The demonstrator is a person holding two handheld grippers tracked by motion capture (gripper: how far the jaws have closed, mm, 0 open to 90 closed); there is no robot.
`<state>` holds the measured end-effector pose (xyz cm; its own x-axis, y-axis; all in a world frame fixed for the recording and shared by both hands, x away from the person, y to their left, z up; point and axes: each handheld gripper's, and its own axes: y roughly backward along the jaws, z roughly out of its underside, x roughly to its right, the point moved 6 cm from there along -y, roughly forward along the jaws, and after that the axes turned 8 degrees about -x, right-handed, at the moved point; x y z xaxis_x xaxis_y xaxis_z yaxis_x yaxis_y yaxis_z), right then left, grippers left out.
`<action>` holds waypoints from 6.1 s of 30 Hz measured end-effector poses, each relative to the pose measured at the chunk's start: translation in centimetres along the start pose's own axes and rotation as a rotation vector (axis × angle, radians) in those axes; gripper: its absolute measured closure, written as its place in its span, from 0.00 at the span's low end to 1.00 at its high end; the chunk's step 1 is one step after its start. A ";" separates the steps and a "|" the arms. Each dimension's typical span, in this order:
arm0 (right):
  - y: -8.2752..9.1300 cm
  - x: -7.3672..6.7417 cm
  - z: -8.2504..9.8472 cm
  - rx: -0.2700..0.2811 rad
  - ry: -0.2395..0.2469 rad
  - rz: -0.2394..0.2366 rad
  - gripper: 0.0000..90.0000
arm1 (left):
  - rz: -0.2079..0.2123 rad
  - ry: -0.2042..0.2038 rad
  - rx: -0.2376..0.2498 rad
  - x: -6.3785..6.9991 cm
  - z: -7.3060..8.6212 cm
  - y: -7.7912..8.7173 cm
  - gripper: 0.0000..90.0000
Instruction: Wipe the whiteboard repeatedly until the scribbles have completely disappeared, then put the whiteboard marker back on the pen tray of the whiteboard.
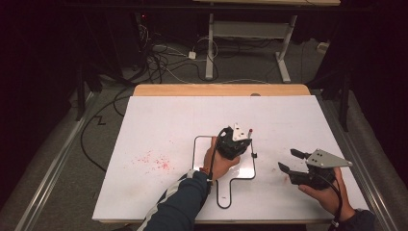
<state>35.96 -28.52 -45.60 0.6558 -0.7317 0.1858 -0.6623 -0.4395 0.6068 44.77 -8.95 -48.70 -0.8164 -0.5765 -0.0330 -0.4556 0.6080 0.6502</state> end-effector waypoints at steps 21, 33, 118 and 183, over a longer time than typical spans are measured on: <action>0.1 -0.1 0.0 0.000 0.007 -0.001 0.40 | 0.035 -0.003 0.011 1.0 -0.9 -1.0 0.87; 0.3 -0.1 0.1 -0.005 0.013 0.005 0.40 | 0.031 0.006 -0.009 -1.1 -0.9 -1.0 0.87; -0.4 -0.3 -0.4 0.001 0.007 -0.008 0.40 | 0.127 -0.035 0.014 0.6 2.9 5.4 0.87; -2.6 -3.3 -6.3 -0.097 -0.155 -0.310 0.91 | -0.098 -0.163 0.085 2.5 6.9 15.4 0.26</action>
<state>37.82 -21.69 -42.89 0.7523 -0.6452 -0.1333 -0.3985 -0.6067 0.6879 33.23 2.71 -44.02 -0.8101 -0.5435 -0.2197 -0.5584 0.6013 0.5714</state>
